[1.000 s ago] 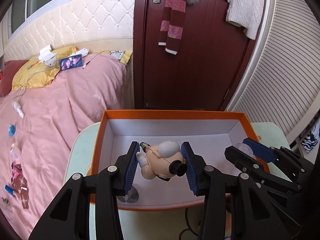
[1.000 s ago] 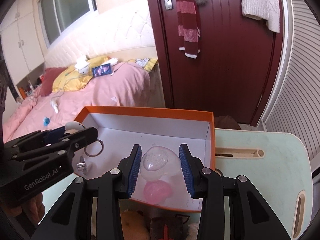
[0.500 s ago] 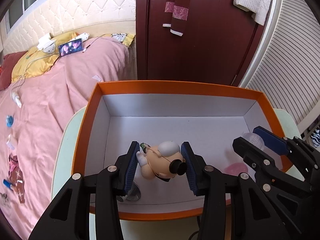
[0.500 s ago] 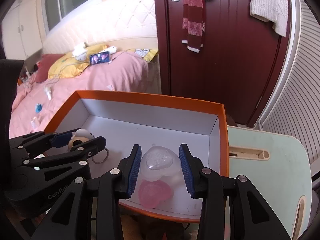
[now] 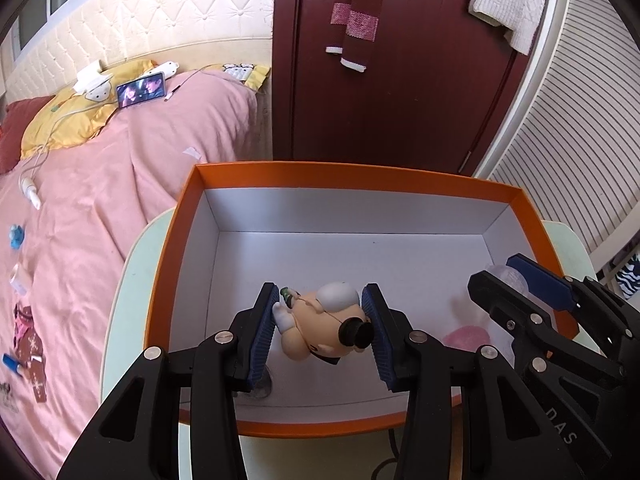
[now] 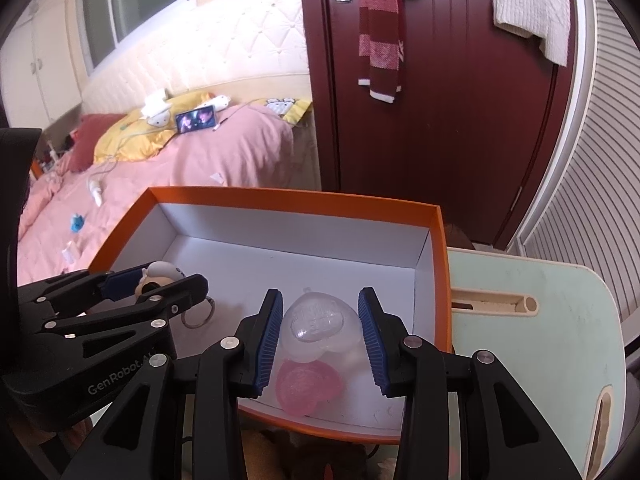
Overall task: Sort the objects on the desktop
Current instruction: 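Carry both items into the orange box and open both tools, then grasp the bubble-wrapped item with the left tool while the right tool grasps the white tissue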
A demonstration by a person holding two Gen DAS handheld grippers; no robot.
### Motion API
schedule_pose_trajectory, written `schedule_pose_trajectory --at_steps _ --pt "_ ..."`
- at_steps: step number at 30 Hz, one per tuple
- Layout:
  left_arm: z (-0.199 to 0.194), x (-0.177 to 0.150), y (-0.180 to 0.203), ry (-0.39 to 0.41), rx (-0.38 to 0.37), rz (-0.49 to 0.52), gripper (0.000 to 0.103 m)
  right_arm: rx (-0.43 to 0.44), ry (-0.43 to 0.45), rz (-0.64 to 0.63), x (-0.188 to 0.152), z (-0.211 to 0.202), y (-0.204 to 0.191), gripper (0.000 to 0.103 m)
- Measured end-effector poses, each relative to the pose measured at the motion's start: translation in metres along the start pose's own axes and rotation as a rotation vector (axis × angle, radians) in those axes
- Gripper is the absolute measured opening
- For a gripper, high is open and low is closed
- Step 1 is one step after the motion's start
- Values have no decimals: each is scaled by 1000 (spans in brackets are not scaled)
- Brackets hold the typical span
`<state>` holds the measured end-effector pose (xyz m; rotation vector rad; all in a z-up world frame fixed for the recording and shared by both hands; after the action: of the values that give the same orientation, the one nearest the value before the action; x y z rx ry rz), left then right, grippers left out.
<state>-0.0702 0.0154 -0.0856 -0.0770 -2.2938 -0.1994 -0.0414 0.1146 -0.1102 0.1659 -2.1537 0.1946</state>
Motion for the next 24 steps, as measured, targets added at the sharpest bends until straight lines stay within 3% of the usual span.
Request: schedule_pose_trajectory --at_steps 3,5,7,10,12,18,21,24 --pt "-3 1 3 0 -10 2 46 -2 8 8 3 -2 2 39" --pt "-7 4 3 14 5 2 60 -3 15 13 5 -4 3 39" --pt "-14 8 3 38 21 7 68 -5 26 20 8 -7 4 40" --pt "-26 15 1 79 28 6 73 -13 51 35 13 -15 8 50" --pt "-34 18 -1 95 14 -14 74 -16 64 45 14 -21 10 55" --pt "-67 14 -15 143 41 -9 74 -31 101 50 12 -49 20 56" --pt "-85 2 -26 153 72 10 74 -52 115 64 5 -65 30 72" --pt "-97 -22 -39 138 102 15 74 -64 135 94 -8 -82 41 74"
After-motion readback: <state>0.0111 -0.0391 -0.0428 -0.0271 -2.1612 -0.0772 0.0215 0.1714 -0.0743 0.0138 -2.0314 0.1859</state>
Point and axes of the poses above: each gripper's, at about its wrist camera, not at the fingertips, and z roughly the way its jaws point, y to its right, x to its top, the point moved 9 cm from there along z, roughly the way its jaws point, and after that the axes turned 12 degrees about y, right-handed, at the moved point
